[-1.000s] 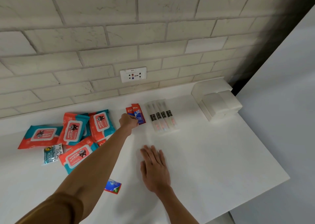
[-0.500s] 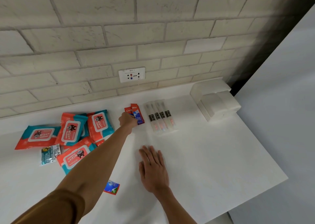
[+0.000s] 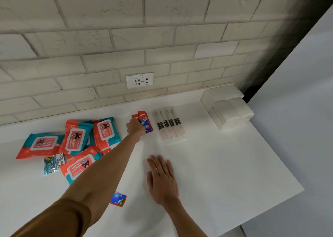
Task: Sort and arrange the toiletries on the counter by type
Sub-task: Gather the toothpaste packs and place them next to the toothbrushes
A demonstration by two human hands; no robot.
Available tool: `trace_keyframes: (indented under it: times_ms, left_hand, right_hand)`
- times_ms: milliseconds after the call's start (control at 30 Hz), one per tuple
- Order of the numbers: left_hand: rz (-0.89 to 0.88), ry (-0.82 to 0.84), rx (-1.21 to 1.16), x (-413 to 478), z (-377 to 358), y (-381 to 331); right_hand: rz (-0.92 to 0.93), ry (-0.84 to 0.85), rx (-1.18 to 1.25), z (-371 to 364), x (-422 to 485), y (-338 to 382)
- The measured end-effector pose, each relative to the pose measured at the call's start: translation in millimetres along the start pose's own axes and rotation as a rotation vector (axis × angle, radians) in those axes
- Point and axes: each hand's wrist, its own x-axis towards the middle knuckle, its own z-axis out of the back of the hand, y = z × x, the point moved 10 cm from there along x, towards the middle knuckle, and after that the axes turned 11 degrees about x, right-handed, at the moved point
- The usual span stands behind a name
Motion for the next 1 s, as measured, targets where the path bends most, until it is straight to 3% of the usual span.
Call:
trace_keyframes:
  times_ms: [267,500,667,867,1000]
  left_hand:
    - [-0.112,-0.058,0.073,-16.0,21.9,-8.6]
    - [-0.361,-0.050,0.091,-62.9,54.9,-2.4]
    - [-0.416,-0.013,0.026,-103.9,80.0,48.1]
    - [-0.447,0.020,0.119,-149.4,87.4,122.6]
    - [-0.461,-0.056,0.245,-176.2,89.2,171.0]
  right_hand:
    - [0.006,-0.006,-0.001,-0.2,-0.1,1.5]
    - [-0.017,-0.031,-0.009,-4.0,-2.6,1.4]
    - [-0.058,-0.043,0.035,-19.8,-18.2,16.0]
    - [0.005,-0.026,0.072,-34.2,-33.7,55.6]
    - [0.082,-0.019,0.102,-37.8,-42.5,88.6]
